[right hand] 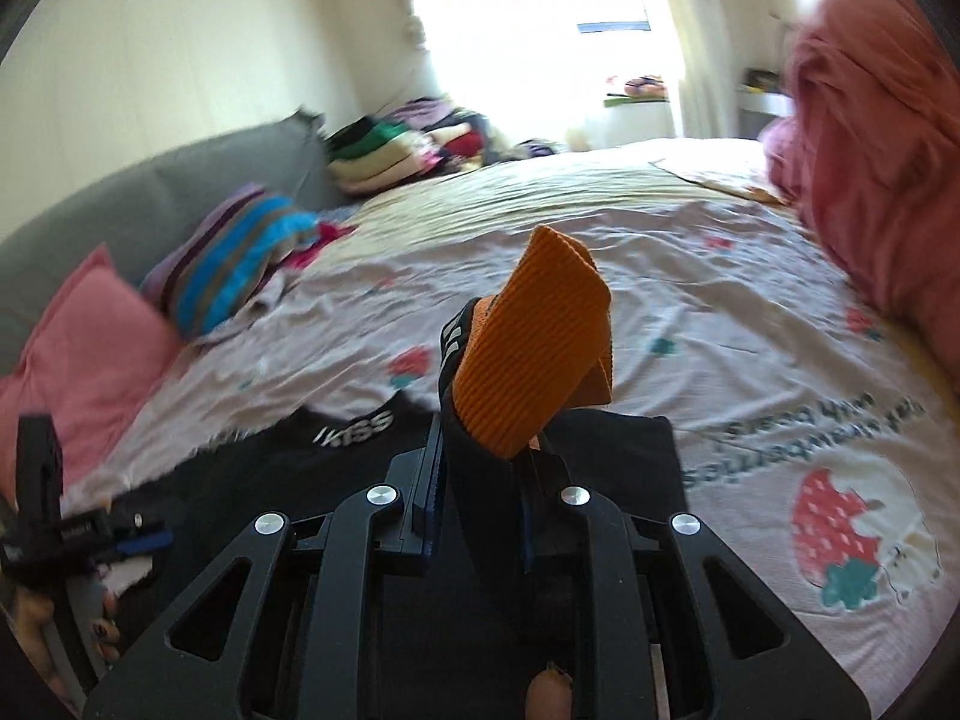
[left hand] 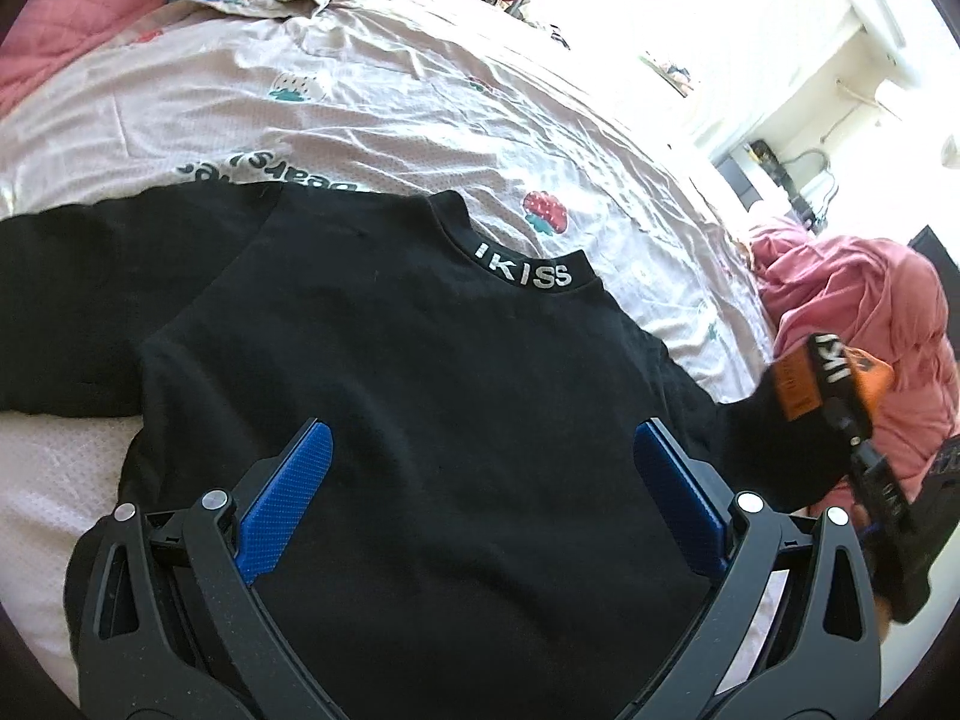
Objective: Fold small clothes
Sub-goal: 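Close the right tool on the orange cuff and lift it, then carry the cuff across the shirt with the right tool while the left tool grasps it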
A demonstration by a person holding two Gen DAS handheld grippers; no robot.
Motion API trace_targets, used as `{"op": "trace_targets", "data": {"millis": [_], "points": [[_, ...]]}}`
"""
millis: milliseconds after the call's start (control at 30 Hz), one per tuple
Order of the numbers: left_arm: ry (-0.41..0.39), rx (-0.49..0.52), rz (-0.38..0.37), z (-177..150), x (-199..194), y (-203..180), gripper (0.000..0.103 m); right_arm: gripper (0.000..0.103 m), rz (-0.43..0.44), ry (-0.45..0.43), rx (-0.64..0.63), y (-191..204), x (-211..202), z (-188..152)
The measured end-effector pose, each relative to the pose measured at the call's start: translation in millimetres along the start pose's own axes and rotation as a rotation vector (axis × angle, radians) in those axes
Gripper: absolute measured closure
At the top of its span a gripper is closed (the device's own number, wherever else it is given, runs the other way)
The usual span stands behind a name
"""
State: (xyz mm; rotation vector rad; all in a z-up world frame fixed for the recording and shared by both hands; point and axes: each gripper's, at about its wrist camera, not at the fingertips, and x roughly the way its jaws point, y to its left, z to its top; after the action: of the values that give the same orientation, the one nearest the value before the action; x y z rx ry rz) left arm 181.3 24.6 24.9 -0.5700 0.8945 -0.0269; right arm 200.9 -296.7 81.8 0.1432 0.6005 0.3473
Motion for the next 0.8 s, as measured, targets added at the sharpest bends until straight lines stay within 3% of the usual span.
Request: {"op": "trace_targets", "data": {"millis": [267,600,800], "points": [[0.009,-0.032,-0.045,0.4,-0.8,14.1,0.008,0.085,0.038,0.063,-0.160,62.3,29.1,-18.8],[0.020,-0.094,-0.118,2.7,1.7,32.1,0.008,0.084,0.068,0.125,-0.275,111.1,62.4,-45.6],[0.037,-0.120,-0.161,3.4,5.6,41.1,0.010,0.074,0.108,0.177,-0.307,131.0,79.0,-59.9]]}}
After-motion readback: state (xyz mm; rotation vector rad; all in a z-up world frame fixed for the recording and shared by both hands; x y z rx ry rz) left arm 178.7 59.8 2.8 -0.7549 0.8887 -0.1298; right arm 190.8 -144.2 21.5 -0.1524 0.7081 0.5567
